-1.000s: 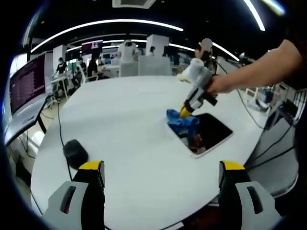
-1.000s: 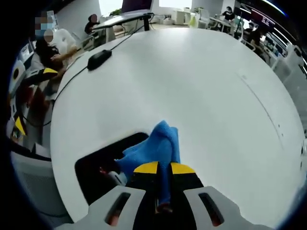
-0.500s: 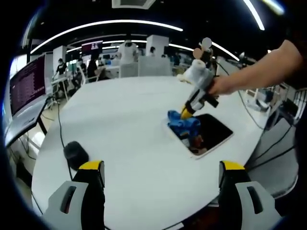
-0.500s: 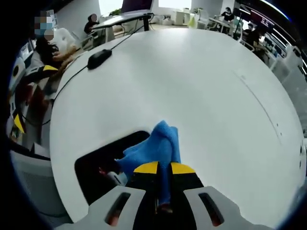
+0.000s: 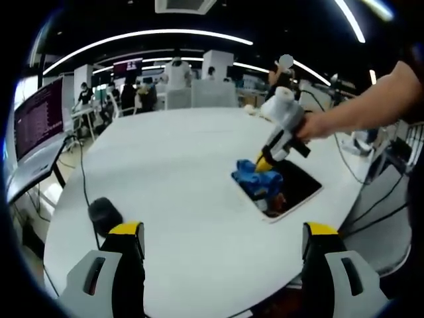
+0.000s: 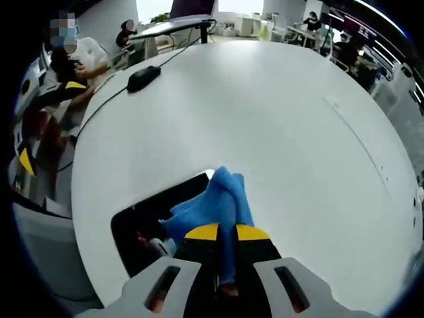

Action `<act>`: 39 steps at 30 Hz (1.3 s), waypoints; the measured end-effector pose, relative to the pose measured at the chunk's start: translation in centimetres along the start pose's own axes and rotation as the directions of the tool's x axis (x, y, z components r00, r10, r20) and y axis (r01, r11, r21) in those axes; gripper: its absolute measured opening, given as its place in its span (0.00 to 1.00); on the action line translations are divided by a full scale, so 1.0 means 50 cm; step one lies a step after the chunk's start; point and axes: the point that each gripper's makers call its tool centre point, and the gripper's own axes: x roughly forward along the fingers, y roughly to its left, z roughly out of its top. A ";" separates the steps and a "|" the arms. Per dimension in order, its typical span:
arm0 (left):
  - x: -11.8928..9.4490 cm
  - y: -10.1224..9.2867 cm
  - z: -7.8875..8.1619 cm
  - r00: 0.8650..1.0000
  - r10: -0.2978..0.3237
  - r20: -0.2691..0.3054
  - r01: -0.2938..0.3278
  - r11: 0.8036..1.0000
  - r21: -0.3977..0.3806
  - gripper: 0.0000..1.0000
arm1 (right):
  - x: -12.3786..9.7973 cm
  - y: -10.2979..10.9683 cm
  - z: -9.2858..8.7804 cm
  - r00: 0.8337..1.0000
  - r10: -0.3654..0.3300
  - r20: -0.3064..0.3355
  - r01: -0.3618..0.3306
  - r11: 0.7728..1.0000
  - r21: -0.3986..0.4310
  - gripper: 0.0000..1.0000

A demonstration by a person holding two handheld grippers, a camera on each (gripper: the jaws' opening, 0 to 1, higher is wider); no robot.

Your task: Wipe the mirror surface with the cleaning cloth until all visible marks leave the cleaned area.

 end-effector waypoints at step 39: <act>0.009 -0.014 0.009 0.999 -0.019 0.028 0.019 1.000 0.006 0.99 | -0.027 0.118 -0.046 1.000 0.014 0.018 -0.015 0.999 0.046 0.03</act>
